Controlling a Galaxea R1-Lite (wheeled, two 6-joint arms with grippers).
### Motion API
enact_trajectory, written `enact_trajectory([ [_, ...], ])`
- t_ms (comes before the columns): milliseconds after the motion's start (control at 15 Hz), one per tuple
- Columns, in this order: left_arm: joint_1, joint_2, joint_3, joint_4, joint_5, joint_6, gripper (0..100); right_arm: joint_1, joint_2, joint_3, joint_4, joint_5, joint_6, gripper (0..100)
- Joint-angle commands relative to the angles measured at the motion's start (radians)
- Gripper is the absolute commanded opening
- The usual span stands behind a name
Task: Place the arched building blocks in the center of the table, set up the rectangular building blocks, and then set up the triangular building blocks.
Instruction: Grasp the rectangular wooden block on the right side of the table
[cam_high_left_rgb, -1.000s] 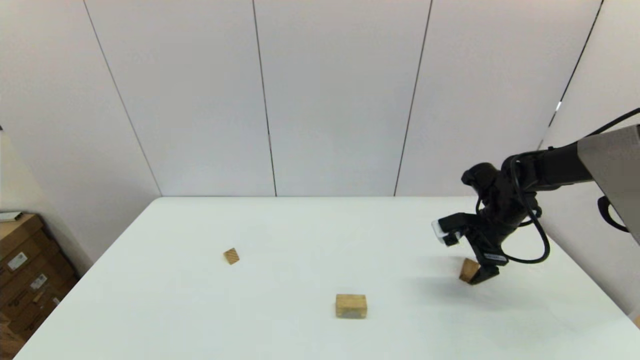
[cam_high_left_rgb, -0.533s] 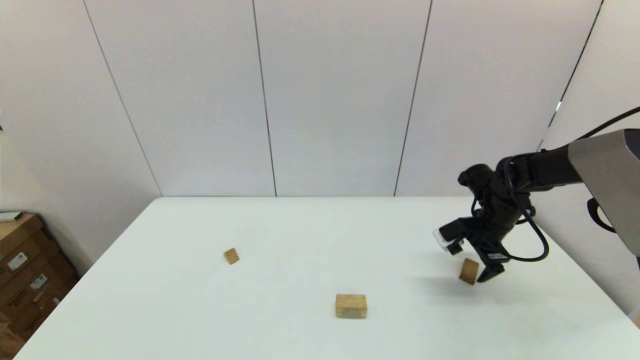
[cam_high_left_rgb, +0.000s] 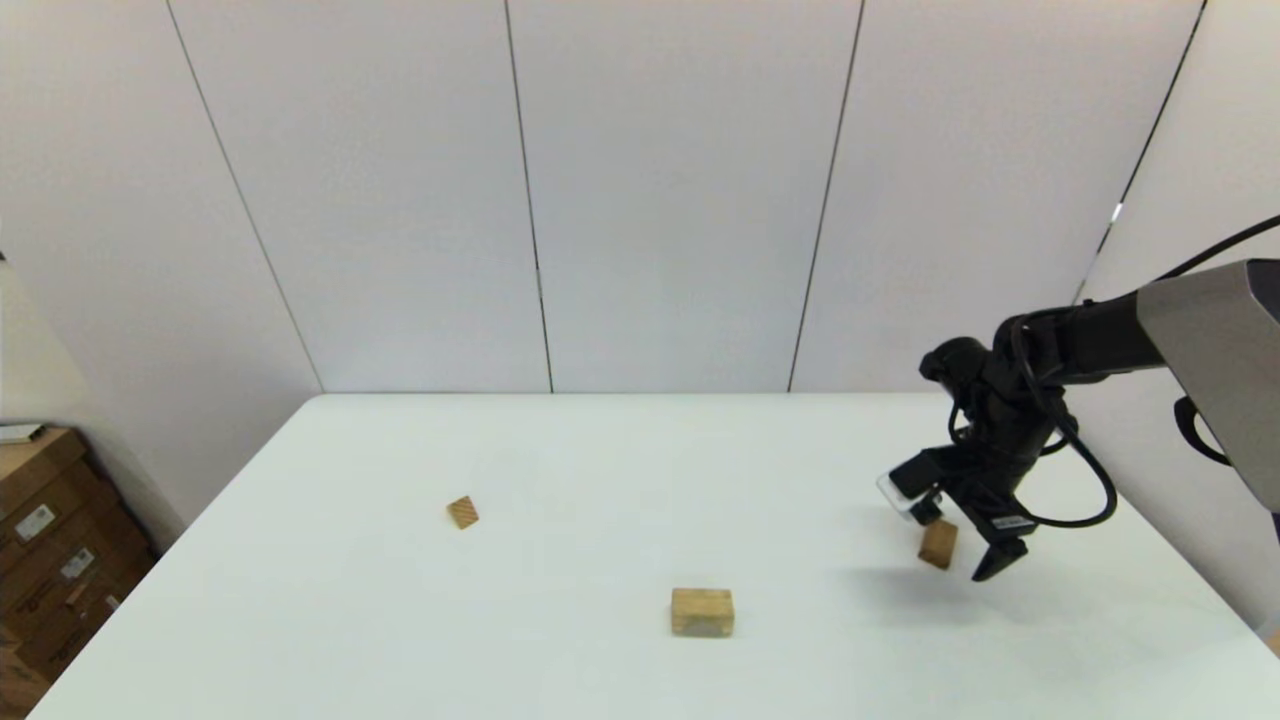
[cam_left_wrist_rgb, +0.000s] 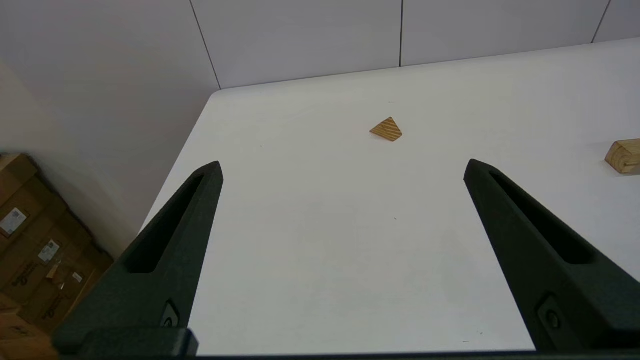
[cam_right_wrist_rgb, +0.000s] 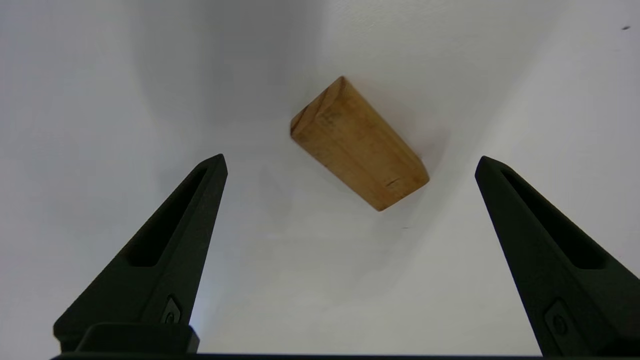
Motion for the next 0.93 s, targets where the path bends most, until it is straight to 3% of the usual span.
enact_trajectory([
  [67, 0.000, 0.000, 0.000, 0.000, 0.000, 0.000, 100, -0.003, 0.005, 0.000, 0.005, 0.001, -0.020, 100],
  [933, 0.000, 0.000, 0.000, 0.000, 0.000, 0.000, 100, -0.024, 0.087, -0.101, 0.001, 0.002, -0.027, 100],
])
